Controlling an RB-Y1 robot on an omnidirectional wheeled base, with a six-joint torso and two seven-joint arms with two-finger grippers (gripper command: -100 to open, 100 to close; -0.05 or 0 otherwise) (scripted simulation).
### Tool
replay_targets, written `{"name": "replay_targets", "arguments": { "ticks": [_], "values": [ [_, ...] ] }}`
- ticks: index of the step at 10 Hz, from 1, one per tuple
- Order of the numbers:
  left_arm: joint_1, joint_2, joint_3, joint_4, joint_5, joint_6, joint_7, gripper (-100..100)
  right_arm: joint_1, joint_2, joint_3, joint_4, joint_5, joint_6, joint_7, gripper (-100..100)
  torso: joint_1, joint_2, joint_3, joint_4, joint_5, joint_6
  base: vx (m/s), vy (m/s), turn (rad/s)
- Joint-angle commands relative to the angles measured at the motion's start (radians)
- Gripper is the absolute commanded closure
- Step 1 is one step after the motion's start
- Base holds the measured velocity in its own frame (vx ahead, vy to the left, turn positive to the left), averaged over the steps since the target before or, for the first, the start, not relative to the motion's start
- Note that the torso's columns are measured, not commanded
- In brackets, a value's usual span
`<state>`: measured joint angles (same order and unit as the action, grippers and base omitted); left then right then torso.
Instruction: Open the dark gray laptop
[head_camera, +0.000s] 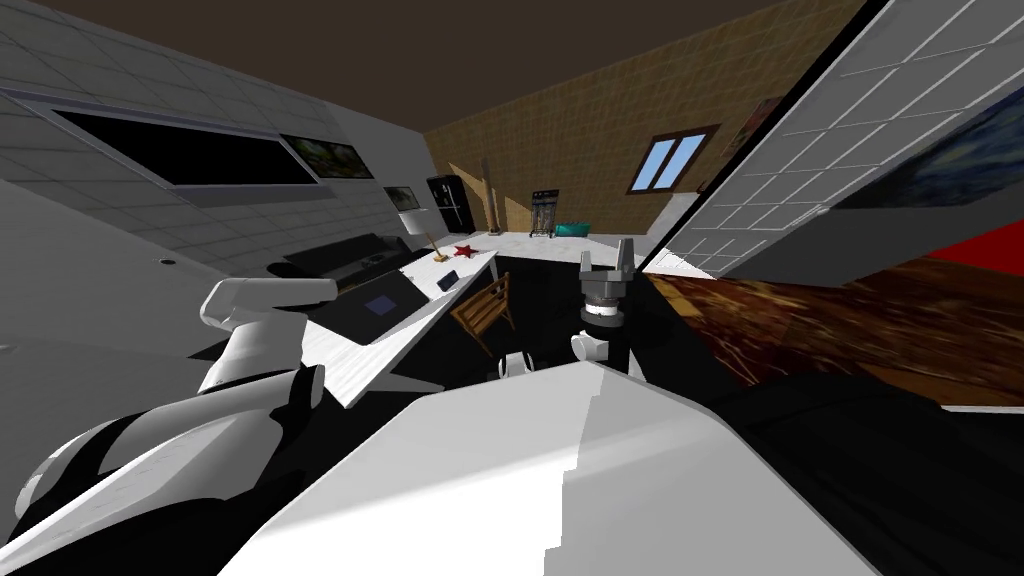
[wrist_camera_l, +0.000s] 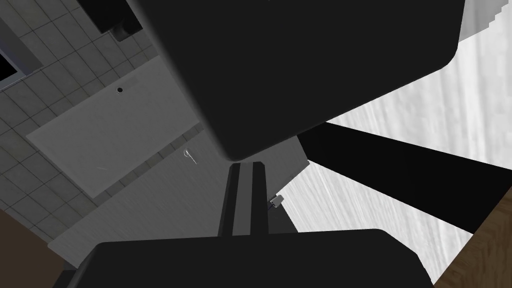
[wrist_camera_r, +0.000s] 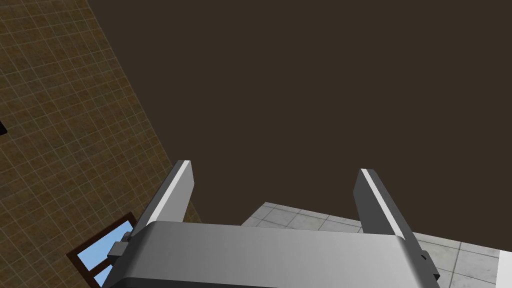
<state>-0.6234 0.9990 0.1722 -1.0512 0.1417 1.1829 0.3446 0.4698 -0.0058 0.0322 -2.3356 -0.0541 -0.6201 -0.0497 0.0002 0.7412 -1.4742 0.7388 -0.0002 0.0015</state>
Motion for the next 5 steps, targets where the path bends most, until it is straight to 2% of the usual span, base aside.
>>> {"name": "replay_targets", "arguments": {
  "ticks": [1,3,5],
  "values": [
    [-0.009,0.001,-0.002,-0.015,0.023,0.032,-0.013,-100,0.0,0.0,0.0,0.0,0.0,0.0,0.0,0,0.004,0.002,0.001,0.0,0.001,-0.001,0.025,0.061,-0.073],
    [-0.021,0.002,-0.004,-0.025,0.049,0.065,-0.027,-100,0.0,0.0,0.0,0.0,0.0,0.0,0.0,0,0.009,-0.002,-0.001,0.0,0.003,-0.002,0.017,0.162,-0.087],
    [-0.033,0.003,-0.007,-0.036,0.076,0.099,-0.041,-100,0.0,-0.001,0.0,0.0,0.0,0.0,0.0,0,0.003,-0.002,-0.001,-0.001,0.001,-0.002,-0.025,0.19,-0.078]
  ]
}}
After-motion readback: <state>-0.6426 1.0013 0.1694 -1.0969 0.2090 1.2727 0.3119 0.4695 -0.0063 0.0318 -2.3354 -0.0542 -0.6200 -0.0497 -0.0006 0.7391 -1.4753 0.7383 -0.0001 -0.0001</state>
